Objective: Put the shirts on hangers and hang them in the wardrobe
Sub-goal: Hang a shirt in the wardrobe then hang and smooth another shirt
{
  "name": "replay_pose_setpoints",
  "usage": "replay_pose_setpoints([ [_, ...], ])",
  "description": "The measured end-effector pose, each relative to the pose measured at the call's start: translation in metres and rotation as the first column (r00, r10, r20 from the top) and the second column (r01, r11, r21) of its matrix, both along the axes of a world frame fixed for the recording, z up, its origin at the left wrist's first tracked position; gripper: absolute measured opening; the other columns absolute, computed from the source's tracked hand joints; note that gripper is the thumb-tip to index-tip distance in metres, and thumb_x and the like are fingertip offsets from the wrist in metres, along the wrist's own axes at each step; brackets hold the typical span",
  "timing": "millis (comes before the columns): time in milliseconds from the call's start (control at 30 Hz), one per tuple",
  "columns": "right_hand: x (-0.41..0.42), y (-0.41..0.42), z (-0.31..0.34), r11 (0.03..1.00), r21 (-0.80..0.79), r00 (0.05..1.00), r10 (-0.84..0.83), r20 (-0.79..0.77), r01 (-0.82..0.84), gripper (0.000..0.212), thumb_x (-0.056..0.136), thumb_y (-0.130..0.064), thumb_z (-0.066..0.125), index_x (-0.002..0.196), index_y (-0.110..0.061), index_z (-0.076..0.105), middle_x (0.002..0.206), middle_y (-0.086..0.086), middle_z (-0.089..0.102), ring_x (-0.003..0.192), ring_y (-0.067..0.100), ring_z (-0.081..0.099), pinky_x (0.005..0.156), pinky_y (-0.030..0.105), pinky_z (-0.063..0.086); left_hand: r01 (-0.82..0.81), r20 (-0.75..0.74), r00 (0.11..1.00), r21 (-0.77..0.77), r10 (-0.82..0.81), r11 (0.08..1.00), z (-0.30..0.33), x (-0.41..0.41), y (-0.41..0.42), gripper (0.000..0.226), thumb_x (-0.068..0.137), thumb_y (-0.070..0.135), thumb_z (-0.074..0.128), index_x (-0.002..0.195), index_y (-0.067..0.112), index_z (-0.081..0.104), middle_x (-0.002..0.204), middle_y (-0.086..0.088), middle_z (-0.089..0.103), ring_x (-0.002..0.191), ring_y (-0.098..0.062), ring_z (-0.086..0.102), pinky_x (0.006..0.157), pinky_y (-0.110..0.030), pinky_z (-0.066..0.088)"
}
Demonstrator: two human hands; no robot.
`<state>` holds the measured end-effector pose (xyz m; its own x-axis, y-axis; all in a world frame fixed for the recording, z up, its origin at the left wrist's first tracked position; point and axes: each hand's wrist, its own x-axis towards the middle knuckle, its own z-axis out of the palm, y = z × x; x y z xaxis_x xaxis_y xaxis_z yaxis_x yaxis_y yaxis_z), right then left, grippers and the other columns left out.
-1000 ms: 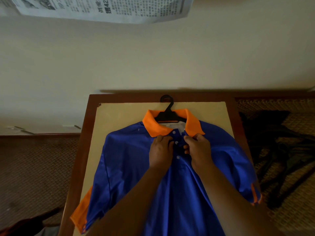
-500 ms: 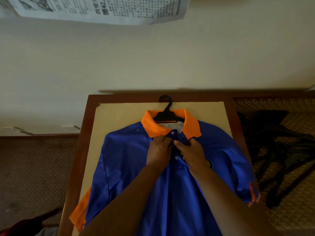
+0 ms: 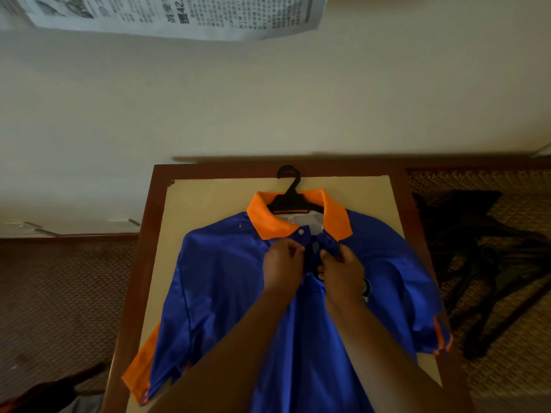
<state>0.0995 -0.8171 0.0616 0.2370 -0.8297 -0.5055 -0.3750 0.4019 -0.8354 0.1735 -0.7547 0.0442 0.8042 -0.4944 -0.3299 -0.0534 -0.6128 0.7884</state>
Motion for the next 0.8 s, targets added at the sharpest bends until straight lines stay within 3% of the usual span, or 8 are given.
replay_pose_setpoints([
  [100, 0.001, 0.009, -0.004, 0.991, 0.116, 0.997, -0.074, 0.012, 0.072, 0.014, 0.086, -0.006, 0.066, 0.088, -0.017, 0.056, 0.084, 0.009, 0.065, 0.071, 0.019, 0.060, 0.062, 0.030, 0.049, -0.186, -0.186, 0.967, -0.060, 0.172, 0.981, 0.008, -0.008, 0.008, 0.014, 0.094, 0.018, 0.056, 0.083, 0.015, 0.063, 0.073, 0.006, 0.061, 0.063, -0.003, 0.054, 0.055, -0.010, 0.043],
  [267, 0.001, 0.016, -0.003, 0.993, 0.122, 1.000, 0.000, -0.002, 0.000, 0.019, 0.089, -0.008, 0.060, 0.072, -0.014, 0.057, 0.069, 0.006, 0.059, 0.064, 0.017, 0.053, 0.061, 0.031, 0.044, -0.317, -0.389, 0.888, -0.135, 0.244, 0.939, 0.010, -0.017, 0.012, 0.013, 0.094, 0.019, 0.057, 0.087, 0.013, 0.065, 0.077, -0.001, 0.065, 0.066, -0.007, 0.058, 0.062, -0.020, 0.049],
  [367, 0.002, 0.017, 0.003, 0.996, 0.061, 0.998, 0.060, 0.011, -0.060, 0.014, 0.091, -0.012, 0.059, 0.077, -0.013, 0.059, 0.075, 0.008, 0.062, 0.069, 0.019, 0.058, 0.064, 0.033, 0.048, -0.326, -0.423, 0.876, -0.166, 0.231, 0.931, 0.014, -0.018, 0.013, 0.015, 0.095, 0.018, 0.055, 0.086, 0.012, 0.065, 0.070, 0.004, 0.063, 0.058, 0.002, 0.057, 0.056, -0.012, 0.046],
  [533, 0.003, 0.018, 0.005, 0.992, -0.020, 0.992, 0.127, -0.016, -0.127, 0.014, 0.091, -0.017, 0.062, 0.083, -0.007, 0.057, 0.084, 0.018, 0.064, 0.080, 0.032, 0.063, 0.073, 0.044, 0.052, -0.349, -0.476, 0.853, -0.219, 0.212, 0.911, 0.020, -0.018, 0.015, 0.018, 0.095, 0.017, 0.055, 0.082, 0.012, 0.066, 0.062, 0.007, 0.063, 0.056, 0.002, 0.057, 0.058, -0.015, 0.047],
  [800, 0.002, 0.019, 0.005, 0.985, -0.047, 0.986, 0.164, -0.022, -0.165, 0.021, 0.091, -0.017, 0.061, 0.078, -0.001, 0.058, 0.077, 0.019, 0.063, 0.066, 0.020, 0.055, 0.061, 0.034, 0.047, -0.319, -0.444, 0.875, -0.233, 0.191, 0.919, 0.019, -0.017, 0.016, 0.015, 0.095, 0.017, 0.056, 0.086, 0.009, 0.065, 0.070, 0.002, 0.063, 0.061, -0.003, 0.059, 0.059, -0.015, 0.048],
])
